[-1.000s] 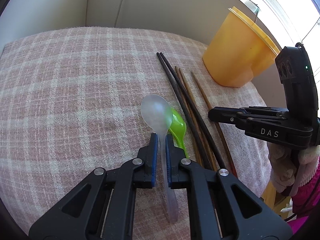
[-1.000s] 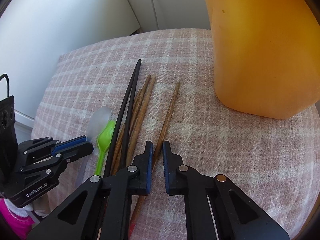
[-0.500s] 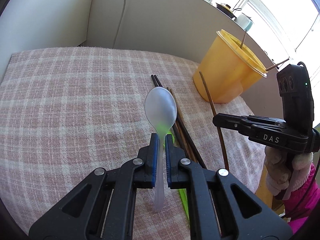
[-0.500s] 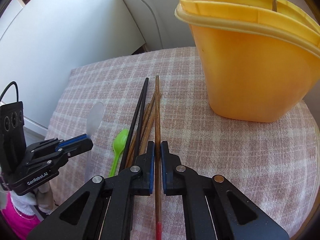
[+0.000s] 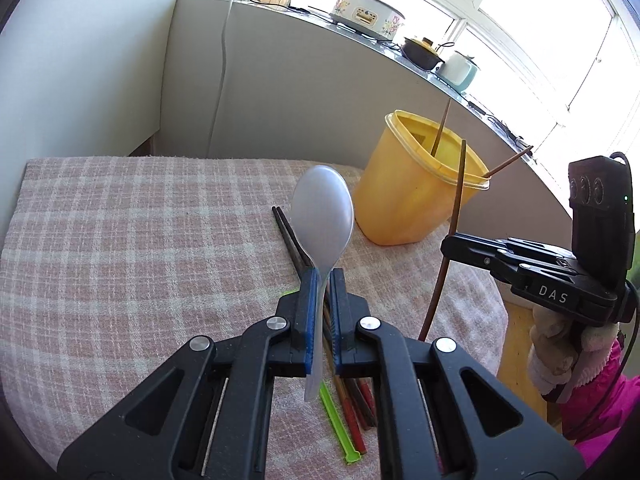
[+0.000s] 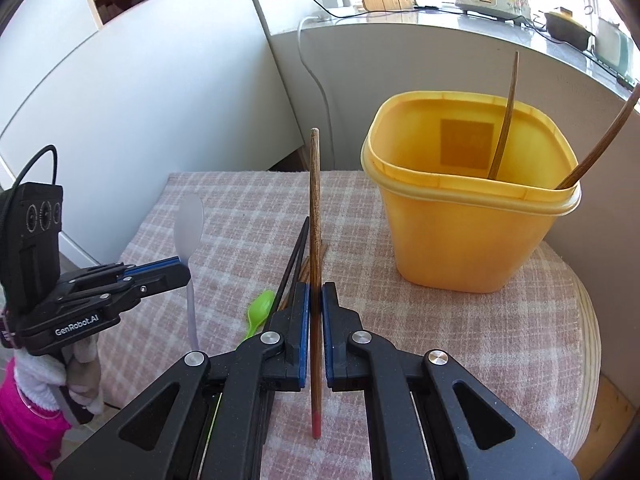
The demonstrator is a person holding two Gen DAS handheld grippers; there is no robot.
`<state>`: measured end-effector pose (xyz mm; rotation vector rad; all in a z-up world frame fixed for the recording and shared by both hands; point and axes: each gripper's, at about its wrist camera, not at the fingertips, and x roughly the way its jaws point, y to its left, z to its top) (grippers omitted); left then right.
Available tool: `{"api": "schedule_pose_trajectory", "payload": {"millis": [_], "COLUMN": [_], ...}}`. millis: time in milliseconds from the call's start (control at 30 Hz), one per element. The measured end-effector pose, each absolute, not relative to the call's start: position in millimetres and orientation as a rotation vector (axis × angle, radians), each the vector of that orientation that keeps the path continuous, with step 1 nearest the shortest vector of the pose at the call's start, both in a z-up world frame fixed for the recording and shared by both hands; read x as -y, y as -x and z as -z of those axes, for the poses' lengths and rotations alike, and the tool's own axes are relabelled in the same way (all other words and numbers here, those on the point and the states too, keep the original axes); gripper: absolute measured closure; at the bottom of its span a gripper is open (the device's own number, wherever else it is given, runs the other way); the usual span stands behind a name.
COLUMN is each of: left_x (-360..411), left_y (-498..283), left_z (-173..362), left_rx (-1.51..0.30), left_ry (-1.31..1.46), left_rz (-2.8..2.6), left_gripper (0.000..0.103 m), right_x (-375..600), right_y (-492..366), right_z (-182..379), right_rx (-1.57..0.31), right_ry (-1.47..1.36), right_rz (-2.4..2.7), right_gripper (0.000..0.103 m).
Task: Organize utensils
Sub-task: 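Lift the white spoon and chopstick and carry both toward the yellow container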
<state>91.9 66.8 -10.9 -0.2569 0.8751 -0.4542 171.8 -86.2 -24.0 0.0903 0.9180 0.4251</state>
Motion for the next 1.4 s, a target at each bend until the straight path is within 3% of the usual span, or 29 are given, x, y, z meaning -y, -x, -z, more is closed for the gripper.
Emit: {"api": "schedule_pose_trajectory", "payload": {"millis": [700, 1400], "left_x": [-21.7, 30.4], "left_y": [-124.2, -165.7], "left_z": [-60.9, -96.7], "left_rx": [-0.673, -0.557], "left_ry": [0.229, 0.199], "left_rz": [0.557, 0.581], "left_gripper": [0.099, 0.099], "right_x": [126.3, 153.8], "right_y": [-156.3, -163.0], "right_z": [-47.8, -108.4], "right_rx": [-0.68, -0.483], "right_ry": [-0.124, -0.117], "right_rz": [-0.37, -0.292], "right_gripper": [0.098, 0.098]}}
